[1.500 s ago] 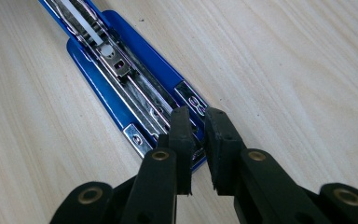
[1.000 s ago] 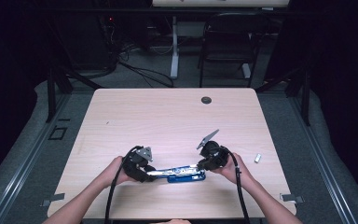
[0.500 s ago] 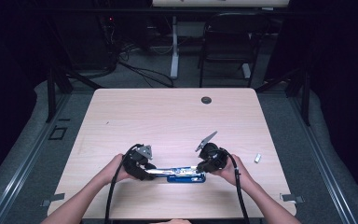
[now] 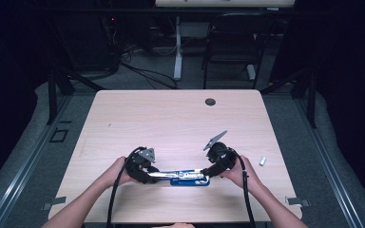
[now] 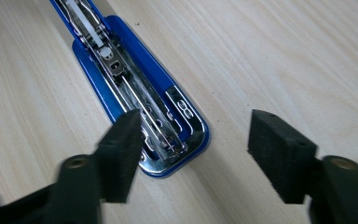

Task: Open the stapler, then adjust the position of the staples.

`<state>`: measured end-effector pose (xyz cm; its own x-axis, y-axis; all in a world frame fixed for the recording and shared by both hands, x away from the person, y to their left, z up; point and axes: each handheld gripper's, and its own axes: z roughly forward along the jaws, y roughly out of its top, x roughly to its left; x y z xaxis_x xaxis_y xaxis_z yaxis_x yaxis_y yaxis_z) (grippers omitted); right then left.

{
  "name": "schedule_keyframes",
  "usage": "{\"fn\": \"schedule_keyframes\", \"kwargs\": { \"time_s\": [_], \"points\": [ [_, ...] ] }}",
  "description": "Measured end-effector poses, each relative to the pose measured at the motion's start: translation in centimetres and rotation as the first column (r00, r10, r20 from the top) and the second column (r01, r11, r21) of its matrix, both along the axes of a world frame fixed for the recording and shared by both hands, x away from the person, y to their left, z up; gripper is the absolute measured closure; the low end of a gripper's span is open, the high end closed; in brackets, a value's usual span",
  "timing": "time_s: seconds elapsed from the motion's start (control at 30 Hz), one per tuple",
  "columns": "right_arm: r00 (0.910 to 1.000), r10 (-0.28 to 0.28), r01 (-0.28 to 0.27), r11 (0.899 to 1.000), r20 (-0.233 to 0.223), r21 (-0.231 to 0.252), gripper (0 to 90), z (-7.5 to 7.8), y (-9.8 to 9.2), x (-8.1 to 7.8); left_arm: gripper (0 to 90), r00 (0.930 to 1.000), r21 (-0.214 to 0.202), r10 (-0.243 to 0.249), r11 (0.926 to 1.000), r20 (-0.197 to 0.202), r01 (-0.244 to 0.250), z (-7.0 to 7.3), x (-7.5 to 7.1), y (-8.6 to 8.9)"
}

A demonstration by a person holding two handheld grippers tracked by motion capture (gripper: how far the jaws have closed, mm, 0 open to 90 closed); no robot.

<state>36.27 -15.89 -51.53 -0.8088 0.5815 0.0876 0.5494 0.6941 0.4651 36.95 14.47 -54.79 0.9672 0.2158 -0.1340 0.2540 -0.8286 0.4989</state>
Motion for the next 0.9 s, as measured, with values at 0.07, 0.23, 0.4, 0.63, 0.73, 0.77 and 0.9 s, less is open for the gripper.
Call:
{"fn": "schedule_keyframes", "kwargs": {
  "time_s": [0.07, 0.23, 0.4, 0.63, 0.73, 0.77, 0.9],
  "points": [
    [0.9998, -0.02, 0.02, 1.0, 0.009, 0.014, 30.4, 0.3, -0.4, 0.0, 59.6, 1.0, 0.0, 0.0, 1.0, 0.0, 0.0, 0.0, 0.0, 0.0],
    [0.9964, -0.082, 0.082, 0.997, 0.021, 0.011, 17.2, 0.9, -1.9, 0.3, 59.5, 1.0, -0.001, 0.002, 1.0, 0.0, -0.002, 0.0, 0.0, 0.0],
    [0.9908, -0.13, 0.13, 0.991, 0.038, -0.006, 11.5, 1.3, -3.3, 0.2, 59.5, 1.0, -0.003, 0.004, 1.0, -0.003, -0.004, -0.1, 0.0, 0.0],
    [0.9772, -0.212, 0.212, 0.977, 0.011, -0.029, 6.0, 1.1, -5.6, 0.8, 59.5, 1.0, 0.001, 0.002, 1.0, -0.001, -0.002, -0.1, 0.0, 0.0],
    [0.9692, -0.246, 0.246, 0.968, 0.015, -0.04, 4.5, 1.1, -6.2, 0.9, 59.6, 1.0, -0.005, 0.003, 1.0, 0.0, -0.003, -0.1, -0.1, -0.1],
    [0.9697, -0.244, 0.244, 0.968, 0.009, -0.055, 4.1, 1.1, -6.5, 0.9, 59.6, 1.0, -0.004, 0.002, 1.0, 0.001, -0.002, -0.1, -0.1, -0.1],
    [0.961, -0.276, 0.276, 0.959, 0.017, -0.059, 3.1, 1.2, -7.4, 0.7, 59.7, 1.0, 0.0, 0.0, 1.0, 0.008, 0.0, -0.1, -0.2, -0.1]
  ]
}}
